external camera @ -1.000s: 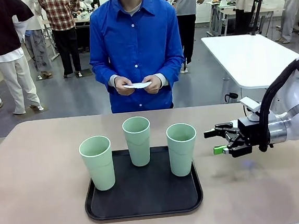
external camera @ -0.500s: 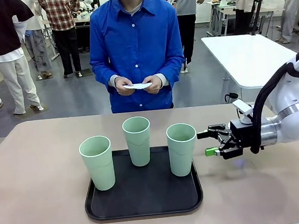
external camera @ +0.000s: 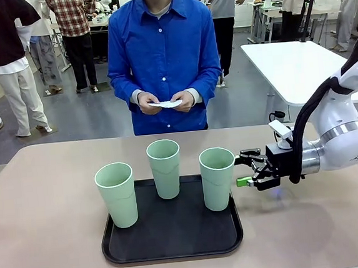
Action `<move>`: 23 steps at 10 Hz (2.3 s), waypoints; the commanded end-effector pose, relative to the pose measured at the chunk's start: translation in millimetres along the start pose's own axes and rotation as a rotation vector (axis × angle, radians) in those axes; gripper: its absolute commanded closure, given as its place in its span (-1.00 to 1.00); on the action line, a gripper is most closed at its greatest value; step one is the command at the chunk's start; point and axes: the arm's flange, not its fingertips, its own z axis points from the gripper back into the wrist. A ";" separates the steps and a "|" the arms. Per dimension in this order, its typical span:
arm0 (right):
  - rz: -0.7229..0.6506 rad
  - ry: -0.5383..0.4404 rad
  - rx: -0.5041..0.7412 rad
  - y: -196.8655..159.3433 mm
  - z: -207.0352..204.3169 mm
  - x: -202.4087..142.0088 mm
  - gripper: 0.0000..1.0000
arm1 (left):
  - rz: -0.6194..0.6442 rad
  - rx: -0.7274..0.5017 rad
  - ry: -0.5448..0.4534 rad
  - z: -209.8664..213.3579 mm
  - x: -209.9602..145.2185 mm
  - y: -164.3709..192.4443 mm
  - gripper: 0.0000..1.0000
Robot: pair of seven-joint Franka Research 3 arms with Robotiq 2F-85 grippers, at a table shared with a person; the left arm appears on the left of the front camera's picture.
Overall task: Place coasters on the table and set cups on them.
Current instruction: Pick up one Reusable plastic cup and place it on a coaster set by the human.
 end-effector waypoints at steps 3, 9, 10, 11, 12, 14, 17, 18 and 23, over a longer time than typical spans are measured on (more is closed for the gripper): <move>0.012 -0.005 -0.022 -11.2 -13.0 -8.3 -1.00 | -0.006 -0.009 -0.003 0.8 -0.7 -1.0 -1.00; 0.003 0.011 0.059 -8.1 -16.4 -11.1 -1.00 | -0.006 -0.009 -0.003 0.8 -0.7 -1.0 -1.00; 0.003 0.015 0.064 -7.4 -16.8 -12.0 -1.00 | -0.006 -0.009 -0.003 0.8 -0.7 -1.0 -1.00; 0.006 0.016 0.073 -5.5 -16.9 -13.2 -1.00 | -0.006 -0.009 -0.003 0.8 -0.7 -1.0 -1.00; 0.003 0.017 0.090 -2.4 -18.1 -15.6 -1.00 | -0.006 -0.009 -0.003 0.8 -0.7 -1.0 -1.00; 0.007 0.027 0.102 1.2 -21.2 -20.3 -1.00 | -0.006 -0.009 -0.003 0.8 -0.7 -1.0 -1.00; 0.003 0.039 0.108 -2.4 -28.1 -29.3 -1.00 | -0.006 -0.009 -0.003 0.8 -0.7 -1.0 -1.00; 0.004 0.041 0.110 -3.8 -30.5 -30.6 -1.00 | -0.006 -0.009 -0.003 0.8 -0.7 -1.0 -1.00; 0.010 0.042 0.098 -12.0 -39.2 -32.7 -1.00 | -0.006 -0.009 -0.003 0.8 -0.7 -1.0 -1.00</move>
